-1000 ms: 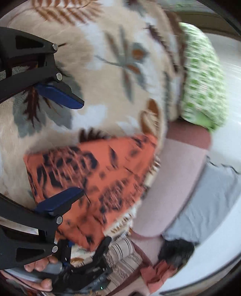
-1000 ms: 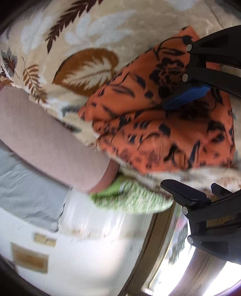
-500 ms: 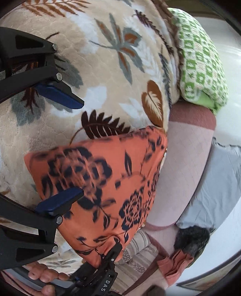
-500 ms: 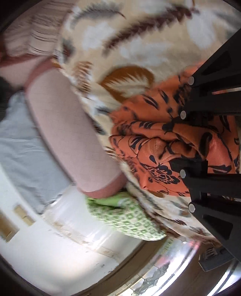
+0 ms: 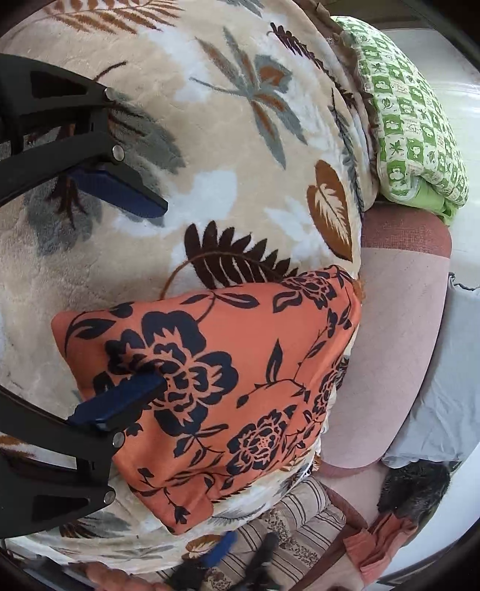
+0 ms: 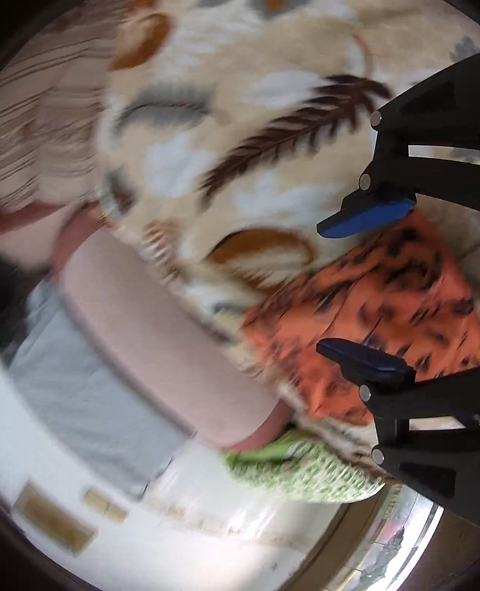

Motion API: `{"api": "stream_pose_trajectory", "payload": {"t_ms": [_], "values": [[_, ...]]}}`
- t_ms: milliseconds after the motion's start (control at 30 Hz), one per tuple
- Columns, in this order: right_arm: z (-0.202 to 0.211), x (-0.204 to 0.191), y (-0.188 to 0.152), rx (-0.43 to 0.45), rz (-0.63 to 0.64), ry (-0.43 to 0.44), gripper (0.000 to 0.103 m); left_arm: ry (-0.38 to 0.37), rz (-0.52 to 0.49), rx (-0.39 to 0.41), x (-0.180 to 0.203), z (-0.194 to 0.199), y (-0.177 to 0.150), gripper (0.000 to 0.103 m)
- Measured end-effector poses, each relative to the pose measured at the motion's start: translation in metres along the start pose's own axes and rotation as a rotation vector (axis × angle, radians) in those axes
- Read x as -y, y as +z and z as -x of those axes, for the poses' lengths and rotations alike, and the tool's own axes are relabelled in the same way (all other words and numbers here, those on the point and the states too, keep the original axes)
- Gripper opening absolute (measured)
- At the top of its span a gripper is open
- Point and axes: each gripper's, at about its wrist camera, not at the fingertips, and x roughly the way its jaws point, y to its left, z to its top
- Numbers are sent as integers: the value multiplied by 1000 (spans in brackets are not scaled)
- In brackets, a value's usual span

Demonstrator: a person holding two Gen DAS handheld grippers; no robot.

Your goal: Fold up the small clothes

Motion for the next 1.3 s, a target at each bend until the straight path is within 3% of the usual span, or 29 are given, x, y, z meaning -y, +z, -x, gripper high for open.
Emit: {"api": "stream_pose_trajectory", "payload": {"t_ms": [100, 167, 200, 333, 467, 533, 633, 733, 867, 1000, 1167, 1300], "values": [[-32, -41, 17, -100, 147, -24, 56, 14, -6, 1, 0, -2, 2, 87], [-55, -60, 25, -178, 190, -32, 39, 18, -5, 7, 1, 2, 2, 87], [-69, -67, 29, -207, 209, -44, 38, 26, -9, 14, 0, 2, 3, 87], [-125, -87, 43, -274, 299, -138, 37, 44, -27, 29, -2, 1, 4, 87], [-192, -64, 41, -406, 293, -248, 37, 38, -34, 38, -2, 1, 4, 87], [-201, -60, 39, -362, 358, -270, 38, 36, -43, 48, 0, 2, 4, 87], [-201, -64, 37, -346, 390, -285, 40, 66, -80, 63, 5, 2, 4, 87], [-180, -65, 38, -329, 367, -226, 40, 69, -76, 60, 5, 3, 3, 87], [-134, -69, 30, -284, 370, -139, 40, 75, -77, 62, 6, 5, 3, 87], [-87, -75, 12, -251, 452, -120, 40, 79, -79, 64, 7, 6, 3, 87], [-48, -63, -4, -272, 447, -114, 40, 80, -79, 65, 7, 6, 2, 87], [-55, -42, -19, -336, 429, -172, 40, 79, -80, 66, 6, 6, 2, 87]]}}
